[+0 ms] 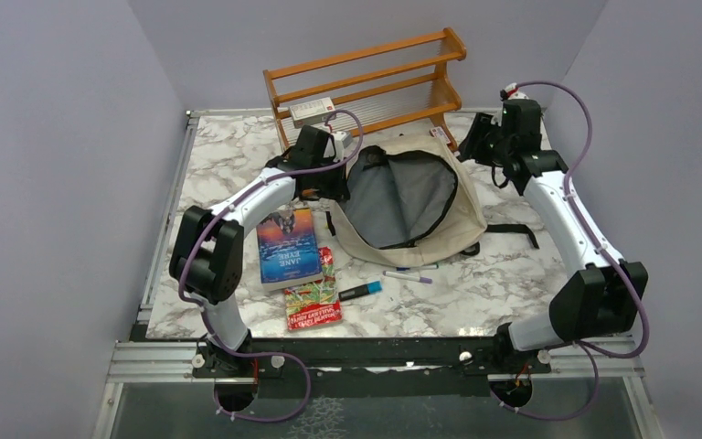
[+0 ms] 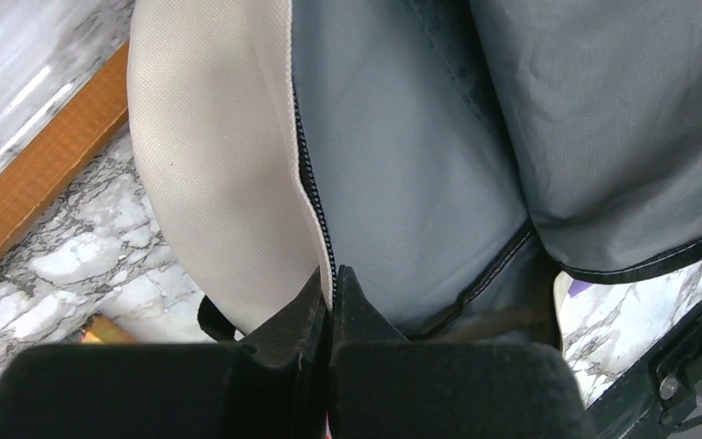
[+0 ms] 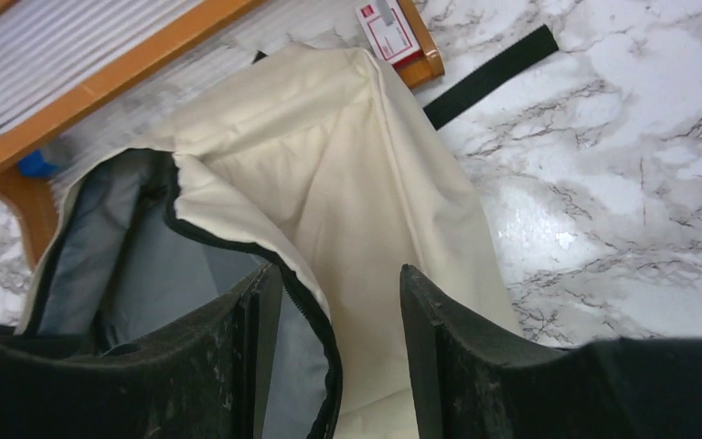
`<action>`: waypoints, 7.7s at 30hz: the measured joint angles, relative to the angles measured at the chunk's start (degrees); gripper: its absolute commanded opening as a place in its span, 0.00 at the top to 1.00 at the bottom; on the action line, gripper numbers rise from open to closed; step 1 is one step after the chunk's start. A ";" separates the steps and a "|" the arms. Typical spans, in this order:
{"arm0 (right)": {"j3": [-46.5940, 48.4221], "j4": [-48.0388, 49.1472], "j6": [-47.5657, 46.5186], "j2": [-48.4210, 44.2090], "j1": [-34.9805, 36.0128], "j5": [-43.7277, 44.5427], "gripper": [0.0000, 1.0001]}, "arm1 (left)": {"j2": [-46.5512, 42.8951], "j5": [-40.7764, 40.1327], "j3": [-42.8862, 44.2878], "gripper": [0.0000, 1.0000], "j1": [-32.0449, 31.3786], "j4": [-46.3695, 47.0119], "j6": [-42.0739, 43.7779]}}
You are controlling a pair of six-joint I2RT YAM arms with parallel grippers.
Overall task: Pack the student bag
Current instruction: Adjust the student bag at the center of the board, then pick up the book from the center of the board.
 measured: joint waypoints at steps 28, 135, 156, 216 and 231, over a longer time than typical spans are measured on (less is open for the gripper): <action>-16.06 0.87 5.99 5.27 19.23 6.12 0.43 | 0.42 0.92 -0.63 1.00 0.00 0.83 -0.26; 2.86 -0.35 -13.79 28.79 29.14 30.38 0.71 | 0.63 4.22 -1.31 1.00 0.61 0.85 -0.09; 2.80 -4.02 -11.74 11.45 21.99 23.93 0.99 | 0.61 4.13 -2.34 1.00 0.66 0.85 -0.09; -5.66 8.22 5.99 -0.02 26.27 -21.07 0.45 | -37.38 -23.50 -44.83 0.39 18.25 -0.68 -25.35; -5.64 21.44 19.67 19.63 36.13 -23.17 0.37 | -38.88 -19.06 -50.18 0.77 18.78 10.71 -30.29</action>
